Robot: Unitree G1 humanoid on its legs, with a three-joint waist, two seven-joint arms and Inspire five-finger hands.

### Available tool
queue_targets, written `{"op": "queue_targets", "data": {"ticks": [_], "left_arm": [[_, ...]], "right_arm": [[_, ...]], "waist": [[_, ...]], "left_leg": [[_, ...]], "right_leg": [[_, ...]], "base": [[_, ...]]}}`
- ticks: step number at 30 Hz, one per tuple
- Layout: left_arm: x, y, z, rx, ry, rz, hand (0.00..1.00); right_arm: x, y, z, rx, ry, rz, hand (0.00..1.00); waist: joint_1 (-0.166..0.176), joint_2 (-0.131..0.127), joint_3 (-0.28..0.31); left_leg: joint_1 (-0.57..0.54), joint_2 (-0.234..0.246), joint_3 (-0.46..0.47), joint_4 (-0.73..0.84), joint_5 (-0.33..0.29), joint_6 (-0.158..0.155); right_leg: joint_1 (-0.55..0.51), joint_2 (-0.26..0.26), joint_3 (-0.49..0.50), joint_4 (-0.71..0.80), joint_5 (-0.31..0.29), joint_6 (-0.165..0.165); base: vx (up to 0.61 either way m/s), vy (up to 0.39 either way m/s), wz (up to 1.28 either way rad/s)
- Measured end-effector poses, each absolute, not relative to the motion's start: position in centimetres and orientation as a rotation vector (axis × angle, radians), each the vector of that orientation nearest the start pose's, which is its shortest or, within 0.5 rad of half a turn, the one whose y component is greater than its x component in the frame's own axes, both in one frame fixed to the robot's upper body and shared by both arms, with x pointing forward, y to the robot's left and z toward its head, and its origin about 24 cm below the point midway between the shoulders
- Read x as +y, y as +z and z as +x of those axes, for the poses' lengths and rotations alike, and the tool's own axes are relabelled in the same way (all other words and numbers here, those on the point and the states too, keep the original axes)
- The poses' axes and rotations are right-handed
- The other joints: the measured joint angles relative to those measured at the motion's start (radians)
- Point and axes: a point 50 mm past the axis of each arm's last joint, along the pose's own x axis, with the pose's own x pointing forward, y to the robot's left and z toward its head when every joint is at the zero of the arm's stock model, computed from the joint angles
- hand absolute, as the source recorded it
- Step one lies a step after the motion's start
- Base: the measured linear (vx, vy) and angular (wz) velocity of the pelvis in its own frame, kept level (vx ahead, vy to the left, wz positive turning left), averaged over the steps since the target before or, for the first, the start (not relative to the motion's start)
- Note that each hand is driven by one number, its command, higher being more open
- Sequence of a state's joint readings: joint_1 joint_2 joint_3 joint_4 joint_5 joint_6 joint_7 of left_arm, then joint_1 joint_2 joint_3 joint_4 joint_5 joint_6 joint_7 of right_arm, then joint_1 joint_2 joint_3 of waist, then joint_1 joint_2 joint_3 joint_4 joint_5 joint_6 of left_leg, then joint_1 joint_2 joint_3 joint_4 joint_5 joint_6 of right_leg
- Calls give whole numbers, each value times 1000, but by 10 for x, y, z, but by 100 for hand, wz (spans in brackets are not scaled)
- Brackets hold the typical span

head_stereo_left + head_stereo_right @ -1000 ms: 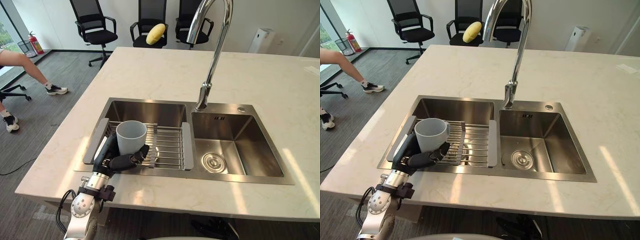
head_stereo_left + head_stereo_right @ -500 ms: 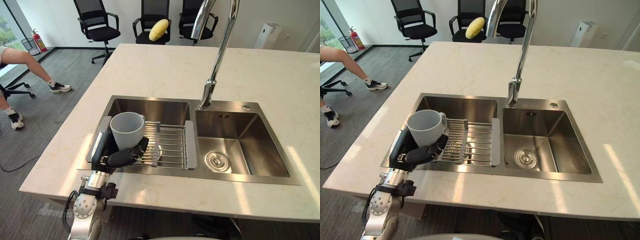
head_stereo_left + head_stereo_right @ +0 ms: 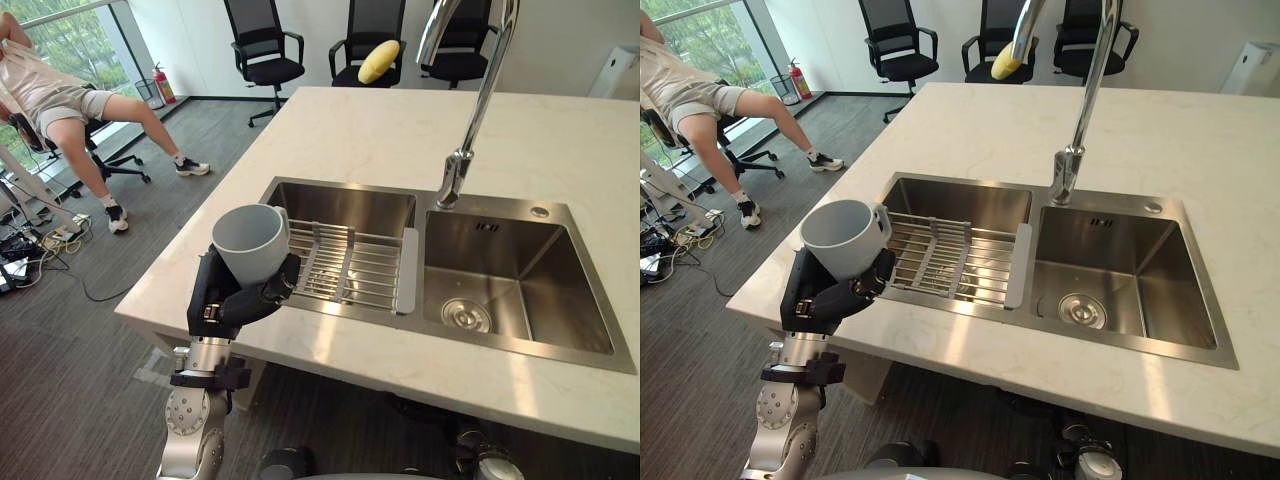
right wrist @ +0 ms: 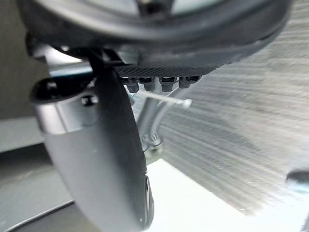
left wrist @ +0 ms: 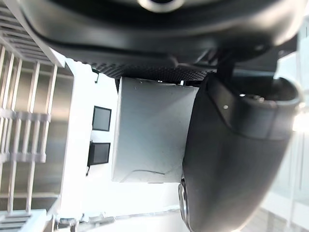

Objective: Walk over to the sink, pick up the cup, carry it to the dishwasher, place the cup inside the dishwasher, then close the dishwasher door

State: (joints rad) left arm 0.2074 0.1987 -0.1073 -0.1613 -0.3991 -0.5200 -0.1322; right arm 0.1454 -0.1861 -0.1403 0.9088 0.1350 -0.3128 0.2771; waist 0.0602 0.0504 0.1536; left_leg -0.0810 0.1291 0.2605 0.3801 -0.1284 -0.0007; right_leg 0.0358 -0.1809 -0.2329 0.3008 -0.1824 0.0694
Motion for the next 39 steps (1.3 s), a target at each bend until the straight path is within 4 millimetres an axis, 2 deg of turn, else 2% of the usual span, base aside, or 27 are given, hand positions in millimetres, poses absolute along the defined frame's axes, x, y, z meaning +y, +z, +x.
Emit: {"op": "queue_targets", "data": {"ticks": [1, 3, 4, 5, 6, 8, 9, 12, 15, 18, 23, 26, 27, 28, 29, 31, 32, 33, 34, 35, 36, 37, 38, 39], "left_arm": [[170, 83, 201, -468, -149, -200, 0], [165, 91, 200, -508, -203, -193, 0], [163, 91, 200, -514, -218, -195, 0], [158, 91, 200, -516, -247, -206, 0], [155, 89, 200, -515, -266, -215, 0], [154, 85, 201, -500, -283, -235, 0], [154, 75, 202, -454, -290, -238, 0], [156, 64, 202, -395, -308, -220, 0], [154, 67, 205, -398, -336, -202, 0], [152, 62, 207, -373, -340, -197, 0], [153, 53, 210, -305, -300, -200, 0], [153, 51, 210, -286, -286, -203, 0], [153, 51, 208, -279, -284, -207, 0], [153, 51, 206, -277, -285, -211, 0], [152, 52, 203, -278, -306, -215, 0], [149, 55, 204, -290, -339, -219, 0], [144, 58, 204, -307, -371, -229, 0], [142, 59, 203, -317, -382, -256, 0], [143, 61, 202, -324, -378, -266, 0], [146, 63, 200, -340, -363, -283, 0], [151, 64, 199, -354, -333, -292, 0], [152, 63, 198, -354, -320, -296, 0], [153, 63, 198, -353, -312, -294, 0], [150, 63, 198, -351, -323, -299, 0]], "right_arm": [[-235, -126, 118, 706, -44, 61, 100], [-242, -130, 98, 756, -79, 59, 100], [-243, -131, 92, 767, -90, 60, 100], [-245, -133, 81, 786, -114, 67, 100], [-244, -134, 77, 789, -146, 85, 100], [-234, -136, 74, 787, -150, 118, 100], [-222, -139, 71, 795, -146, 154, 100], [-212, -141, 69, 804, -115, 172, 100], [-216, -140, 71, 797, -125, 164, 100], [-218, -140, 70, 797, -133, 170, 100], [-213, -141, 71, 805, -98, 159, 100], [-208, -141, 72, 809, -68, 154, 100], [-208, -142, 72, 811, -62, 152, 100], [-208, -142, 71, 813, -62, 150, 100], [-207, -142, 70, 820, -70, 153, 100], [-210, -142, 70, 826, -74, 139, 100], [-215, -141, 69, 834, -76, 121, 100], [-218, -140, 70, 833, -75, 107, 100], [-217, -140, 73, 827, -69, 105, 100], [-214, -137, 82, 799, -53, 101, 100], [-216, -131, 100, 743, -36, 86, 100], [-217, -127, 109, 714, -29, 78, 100], [-217, -122, 120, 673, -19, 70, 100], [-216, -118, 126, 650, -10, 64, 100]], "waist": [[-1, 0, -1], [-11, -2, -13], [-15, -1, -17], [-26, 8, -41], [-46, 9, -58], [-65, -6, -61], [-61, -24, -61], [-61, -37, -77], [-64, -43, -90], [-78, -42, -91], [-76, -42, -93], [-74, -43, -93], [-71, -45, -96], [-72, -55, -97], [-78, -62, -102], [-80, -64, -101], [-82, -60, -103], [-82, -47, -107], [-75, -52, -107], [-55, -78, -109], [-40, -84, -99], [-39, -84, -95], [-45, -85, -90], [-50, -82, -77]], "left_leg": [[0, 5, 0, 18, -4, 1], [20, 59, 33, 151, -58, 16], [30, 75, 48, 160, -61, 21], [48, 101, 80, 118, -39, 1], [56, 56, 91, 14, -43, -27], [87, 0, 78, -114, -32, -45], [109, -35, 65, -162, -14, -45], [120, -62, 35, -181, -7, -36], [90, -79, -3, -191, 9, -28], [99, -92, -48, -246, 63, -28], [102, -87, -110, -348, 145, -39], [101, -92, -168, -416, 199, -40], [94, -98, -167, -438, 216, -36], [84, -102, -125, -442, 212, -18], [52, -102, 50, -386, 186, 22], [2, -96, 180, -281, 150, 41], [-29, -89, 282, -211, 118, 88], [-16, -83, 308, -216, 95, 107], [-11, -91, 287, -226, 94, 104], [-16, -114, 265, -228, 89, 105], [-19, -126, 258, -217, 73, 110], [-20, -134, 253, -211, 65, 112], [-16, -151, 233, -197, 41, 113], [8, -169, 209, -189, 21, 120]], "right_leg": [[0, -4, -1, 1, 1, 1], [-6, -41, -32, 0, 13, 23], [-8, -51, -44, 0, 17, 29], [-23, -68, -74, 10, 20, 46], [-34, -95, -113, 14, 28, 65], [-33, -130, -155, 11, 41, 79], [-20, -155, -167, 12, 56, 74], [11, -170, -178, -1, 73, 66], [24, -165, -179, -51, 67, 57], [41, -137, -177, -86, 62, 48], [44, -98, -193, -112, 55, 49], [52, -76, -210, -113, 30, 52], [58, -74, -215, -107, 15, 66], [64, -83, -244, -106, 11, 70], [94, -112, -317, -106, 25, 96], [120, -117, -367, -96, 27, 98], [144, -122, -407, -58, 26, 97], [142, -132, -415, 27, 25, 96], [137, -140, -400, 60, 17, 91], [141, -152, -373, 70, 8, 83], [129, -173, -352, 114, 10, 85], [114, -191, -338, 162, 13, 85], [81, -236, -312, 279, 28, 80], [36, -281, -268, 423, 87, 33]], "base": [[-74, 81, 13], [-52, 149, 36], [0, 203, 69], [34, 264, 96], [49, 325, 118], [20, 279, 88], [-23, 196, 47], [-58, 119, 36], [-110, 39, 36], [-81, -24, 43], [-49, -72, 39], [-2, -91, 69], [14, -65, 95], [48, -1, 129], [79, 86, 132], [80, 134, 143], [66, 193, 183], [80, 198, 174], [82, 133, 126], [66, 66, 65], [47, 67, 45], [28, 109, 34], [52, 149, 47], [80, 156, 59]]}}
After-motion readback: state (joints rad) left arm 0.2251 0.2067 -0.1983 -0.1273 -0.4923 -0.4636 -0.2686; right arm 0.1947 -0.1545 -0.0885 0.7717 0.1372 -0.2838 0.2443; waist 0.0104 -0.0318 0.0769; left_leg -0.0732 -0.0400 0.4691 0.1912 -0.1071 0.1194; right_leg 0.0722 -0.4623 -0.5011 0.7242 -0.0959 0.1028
